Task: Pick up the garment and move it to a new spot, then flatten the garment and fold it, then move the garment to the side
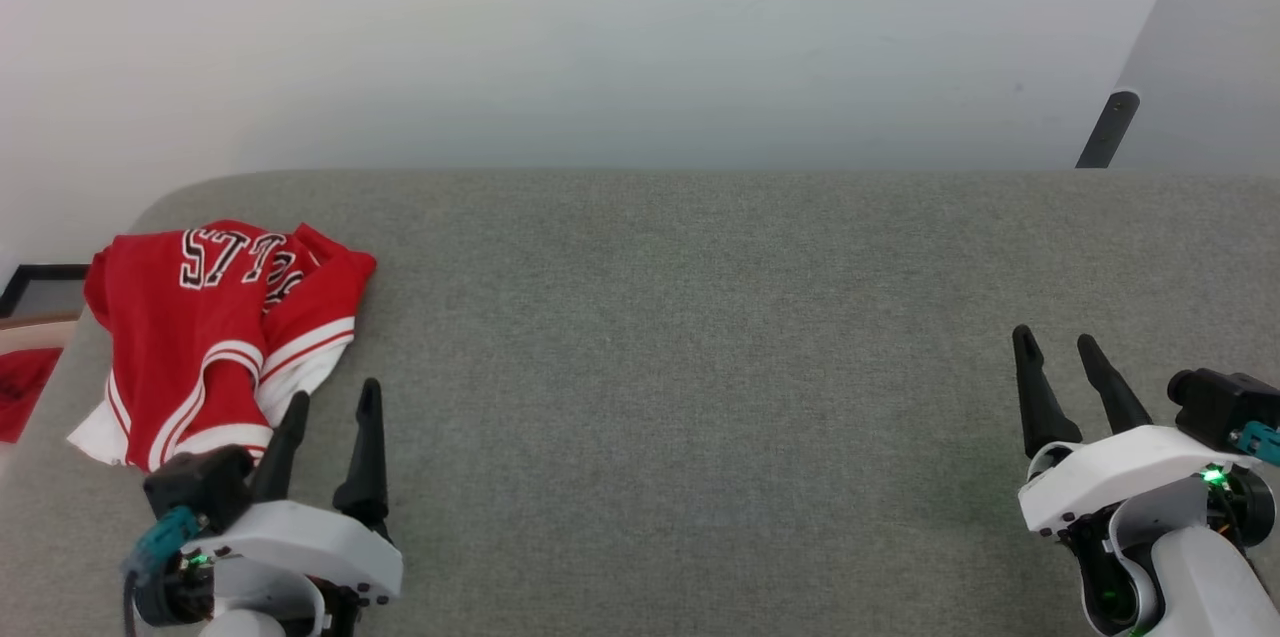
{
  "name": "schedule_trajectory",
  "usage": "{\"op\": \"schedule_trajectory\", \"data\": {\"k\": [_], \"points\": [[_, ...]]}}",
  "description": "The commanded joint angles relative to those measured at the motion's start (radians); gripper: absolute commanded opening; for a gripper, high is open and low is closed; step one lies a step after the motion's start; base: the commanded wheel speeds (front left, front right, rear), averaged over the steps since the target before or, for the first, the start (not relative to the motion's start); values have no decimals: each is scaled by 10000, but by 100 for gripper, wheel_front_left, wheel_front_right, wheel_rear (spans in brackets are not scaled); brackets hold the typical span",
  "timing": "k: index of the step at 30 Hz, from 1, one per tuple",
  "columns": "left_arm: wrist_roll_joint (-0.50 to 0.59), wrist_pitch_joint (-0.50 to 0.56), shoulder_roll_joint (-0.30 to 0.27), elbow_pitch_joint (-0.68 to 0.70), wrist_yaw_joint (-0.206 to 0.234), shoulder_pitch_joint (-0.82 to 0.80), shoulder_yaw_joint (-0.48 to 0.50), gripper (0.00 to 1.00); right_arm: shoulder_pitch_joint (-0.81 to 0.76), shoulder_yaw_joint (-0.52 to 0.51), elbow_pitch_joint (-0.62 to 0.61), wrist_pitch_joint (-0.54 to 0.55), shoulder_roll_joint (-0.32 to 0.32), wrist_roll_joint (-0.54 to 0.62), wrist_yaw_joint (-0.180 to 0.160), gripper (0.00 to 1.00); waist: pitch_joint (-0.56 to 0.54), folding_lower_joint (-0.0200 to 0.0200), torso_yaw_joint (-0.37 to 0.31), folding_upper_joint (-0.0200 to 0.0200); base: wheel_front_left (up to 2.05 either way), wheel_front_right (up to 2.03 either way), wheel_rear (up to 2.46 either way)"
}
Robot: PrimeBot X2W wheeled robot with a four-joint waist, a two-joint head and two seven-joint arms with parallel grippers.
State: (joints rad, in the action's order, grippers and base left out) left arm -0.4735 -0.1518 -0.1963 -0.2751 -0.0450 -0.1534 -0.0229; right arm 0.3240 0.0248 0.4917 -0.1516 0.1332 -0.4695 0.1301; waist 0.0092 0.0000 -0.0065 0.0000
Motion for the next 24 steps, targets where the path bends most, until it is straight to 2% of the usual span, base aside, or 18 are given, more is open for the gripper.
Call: {"op": "schedule_trajectory", "data": {"k": [1,10,24], "points": [[262,-100,-92,43,13,-144,-19,100,313,24,-41,-100,60,268,6,100,-1,0,2,0,0,0,0],[1043,-317,-196,-105,94,-198,-87,100,445,60,86,-319,143,1090,7,100,20,0,-42,0,0,0,0],[1748,-628,-149,-489,-138,-249,74,100,569,-52,410,-632,221,1716,7,100,4,0,-91,0,0,0,0]]}}
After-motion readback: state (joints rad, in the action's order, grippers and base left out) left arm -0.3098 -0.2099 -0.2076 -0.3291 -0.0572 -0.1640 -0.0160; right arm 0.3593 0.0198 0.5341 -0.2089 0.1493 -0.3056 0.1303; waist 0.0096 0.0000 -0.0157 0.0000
